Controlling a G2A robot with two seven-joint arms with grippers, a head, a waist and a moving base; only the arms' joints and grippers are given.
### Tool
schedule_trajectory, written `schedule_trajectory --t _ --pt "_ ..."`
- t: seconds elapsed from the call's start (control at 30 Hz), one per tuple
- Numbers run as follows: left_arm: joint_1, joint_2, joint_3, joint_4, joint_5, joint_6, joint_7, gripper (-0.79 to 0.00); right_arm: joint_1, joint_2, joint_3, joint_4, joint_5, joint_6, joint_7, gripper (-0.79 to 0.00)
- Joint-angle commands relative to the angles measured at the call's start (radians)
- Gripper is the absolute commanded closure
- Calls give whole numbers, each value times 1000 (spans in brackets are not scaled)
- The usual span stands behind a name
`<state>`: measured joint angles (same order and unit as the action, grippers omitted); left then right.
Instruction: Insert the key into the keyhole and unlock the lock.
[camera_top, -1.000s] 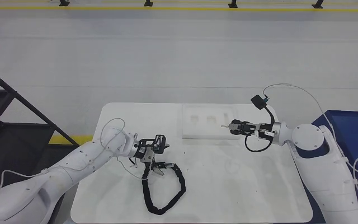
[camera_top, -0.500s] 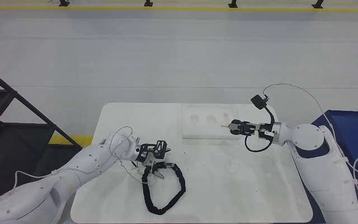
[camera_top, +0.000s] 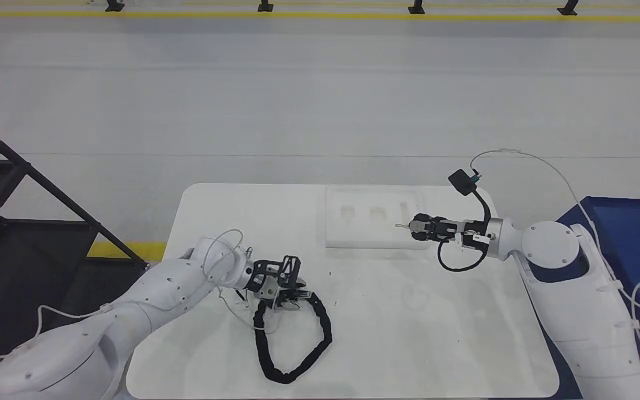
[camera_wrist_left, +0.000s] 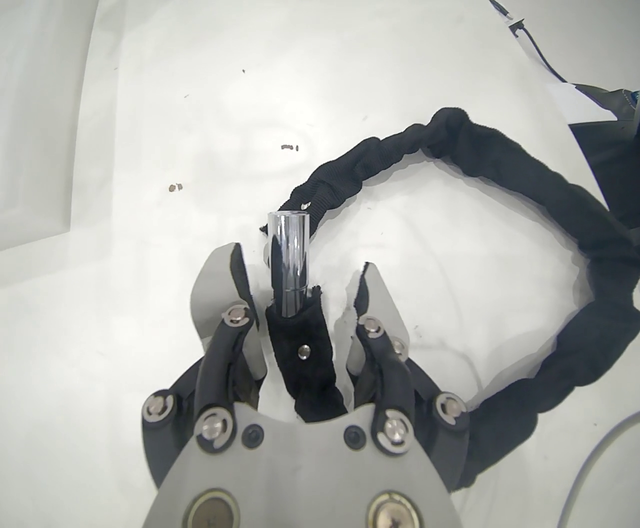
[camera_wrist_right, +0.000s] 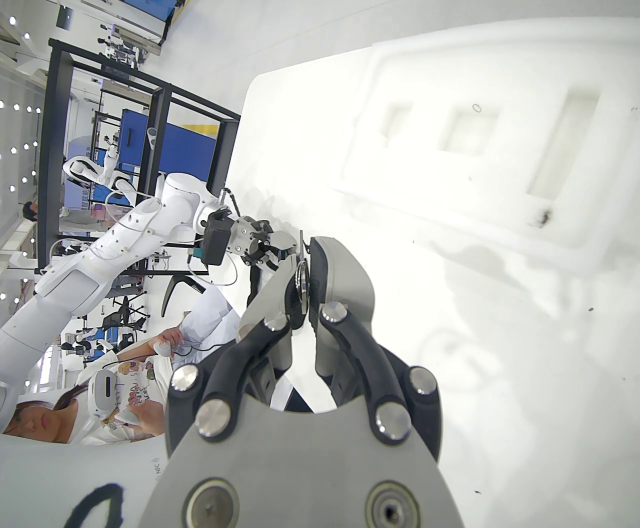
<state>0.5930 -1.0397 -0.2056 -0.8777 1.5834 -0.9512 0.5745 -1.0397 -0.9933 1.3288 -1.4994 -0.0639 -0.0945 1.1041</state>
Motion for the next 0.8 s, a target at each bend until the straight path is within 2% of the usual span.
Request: schedule_trajectory --t 0.0,0.2,0.33,0.57,0.77 --pt "1 -4 -6 5 -2 3 -13 0 0 0 0 0 0 0 0 0" --pt "-6 -12 -37 3 -30 -6 -32 0 0 0 0 0 0 0 0 0" --pt "-17 -5 -66 -30 -49 -27 -28 0 0 0 0 0 0 0 0 0" --pt "-14 36 -129 -130 -88 -61 28 0 0 0 0 0 0 0 0 0" --pt "-18 84 -143 -239 -147 -61 81 0 0 0 0 0 0 0 0 0"
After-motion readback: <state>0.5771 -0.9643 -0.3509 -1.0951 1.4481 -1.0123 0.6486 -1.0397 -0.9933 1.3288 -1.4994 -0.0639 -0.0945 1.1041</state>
